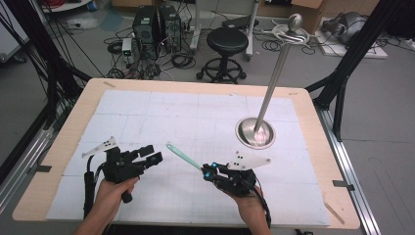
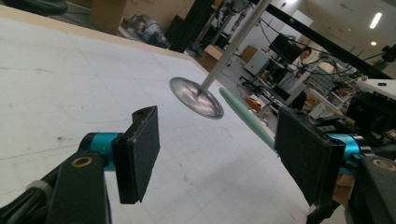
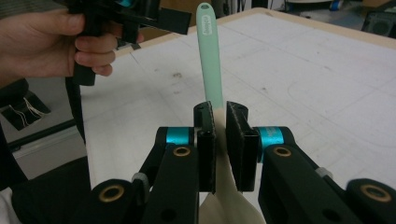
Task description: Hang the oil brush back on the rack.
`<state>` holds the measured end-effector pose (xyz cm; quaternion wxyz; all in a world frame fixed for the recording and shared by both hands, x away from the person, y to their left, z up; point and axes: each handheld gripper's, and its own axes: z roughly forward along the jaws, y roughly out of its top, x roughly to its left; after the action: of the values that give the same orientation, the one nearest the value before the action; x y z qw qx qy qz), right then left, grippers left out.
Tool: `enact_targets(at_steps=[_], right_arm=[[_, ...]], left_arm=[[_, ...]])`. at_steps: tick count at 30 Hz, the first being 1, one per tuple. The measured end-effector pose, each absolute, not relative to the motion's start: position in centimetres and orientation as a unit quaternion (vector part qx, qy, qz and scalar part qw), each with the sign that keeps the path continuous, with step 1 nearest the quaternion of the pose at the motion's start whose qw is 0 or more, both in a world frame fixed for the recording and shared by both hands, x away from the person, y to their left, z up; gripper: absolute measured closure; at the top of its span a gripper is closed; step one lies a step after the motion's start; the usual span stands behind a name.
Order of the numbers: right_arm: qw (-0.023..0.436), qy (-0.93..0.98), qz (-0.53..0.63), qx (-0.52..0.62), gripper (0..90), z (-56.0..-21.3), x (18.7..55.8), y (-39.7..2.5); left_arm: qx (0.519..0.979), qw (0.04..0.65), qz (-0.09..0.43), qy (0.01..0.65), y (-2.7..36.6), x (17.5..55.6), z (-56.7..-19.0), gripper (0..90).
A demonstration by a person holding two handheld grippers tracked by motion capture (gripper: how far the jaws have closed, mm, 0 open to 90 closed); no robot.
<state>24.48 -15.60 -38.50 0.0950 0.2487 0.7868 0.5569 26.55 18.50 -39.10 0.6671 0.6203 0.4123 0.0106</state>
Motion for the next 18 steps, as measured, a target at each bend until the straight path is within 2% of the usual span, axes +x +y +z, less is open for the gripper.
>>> enact_targets(at_steps=[9,13,18], right_arm=[[0.100,0.780,0.572,0.231,83.6,-37.4,24.2,-14.4],[0.100,0.779,0.577,0.226,83.6,-37.3,24.1,-14.1],[0.102,0.778,0.578,0.222,83.6,-37.3,23.9,-13.9]], left_arm=[[0.627,0.673,-0.010,0.393,16.4,26.9,-37.7,38.7],[0.625,0.677,-0.024,0.388,15.9,27.1,-37.5,45.2],[0.622,0.679,-0.038,0.388,15.6,27.4,-37.5,57.7]])
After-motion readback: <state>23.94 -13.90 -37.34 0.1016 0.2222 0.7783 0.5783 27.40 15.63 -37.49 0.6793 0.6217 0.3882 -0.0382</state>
